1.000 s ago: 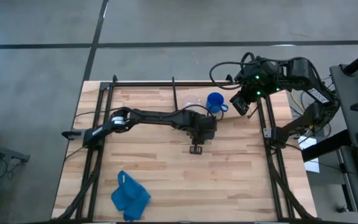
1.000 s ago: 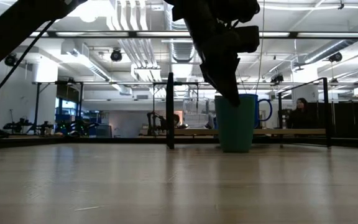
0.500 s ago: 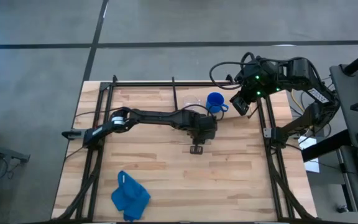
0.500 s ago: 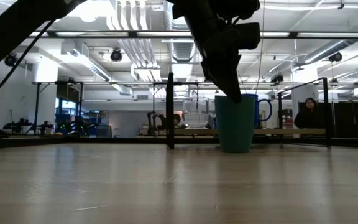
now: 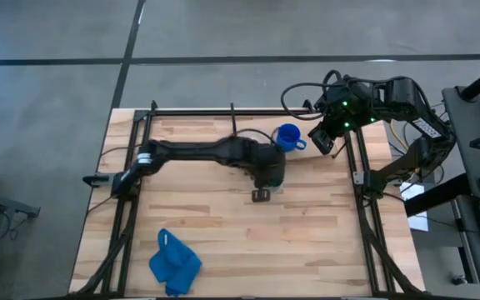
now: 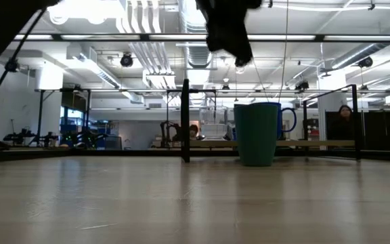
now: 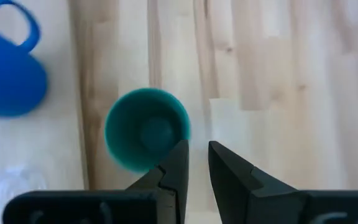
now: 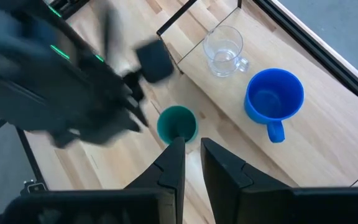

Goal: Stack small to large cups/mugs on shelf
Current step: Put the green cup on the shelf

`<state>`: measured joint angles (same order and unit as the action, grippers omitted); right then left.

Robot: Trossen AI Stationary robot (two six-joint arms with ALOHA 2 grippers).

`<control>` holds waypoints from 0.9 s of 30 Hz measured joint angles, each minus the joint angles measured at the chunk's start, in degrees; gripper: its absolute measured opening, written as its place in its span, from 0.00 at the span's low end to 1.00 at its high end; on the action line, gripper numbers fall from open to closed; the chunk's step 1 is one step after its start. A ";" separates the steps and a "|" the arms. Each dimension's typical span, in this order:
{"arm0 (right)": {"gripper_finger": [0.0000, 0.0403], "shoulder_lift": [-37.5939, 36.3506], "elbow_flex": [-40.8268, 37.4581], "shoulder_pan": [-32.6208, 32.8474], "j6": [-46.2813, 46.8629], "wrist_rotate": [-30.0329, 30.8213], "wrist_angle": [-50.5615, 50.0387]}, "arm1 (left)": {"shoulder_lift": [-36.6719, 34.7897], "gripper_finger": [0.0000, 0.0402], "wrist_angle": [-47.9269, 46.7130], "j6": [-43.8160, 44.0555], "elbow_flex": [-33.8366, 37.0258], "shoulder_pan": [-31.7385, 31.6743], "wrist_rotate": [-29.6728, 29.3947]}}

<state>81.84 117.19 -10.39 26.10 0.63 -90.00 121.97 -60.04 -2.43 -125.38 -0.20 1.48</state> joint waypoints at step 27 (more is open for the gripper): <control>0.33 5.90 -23.57 1.35 -3.04 -6.10 9.87 | -27.79 0.12 -6.54 5.13 3.23 0.64 -5.05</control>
<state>87.74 93.61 -9.05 23.06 -5.47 -80.13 94.17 -66.58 2.70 -122.16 0.45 -3.57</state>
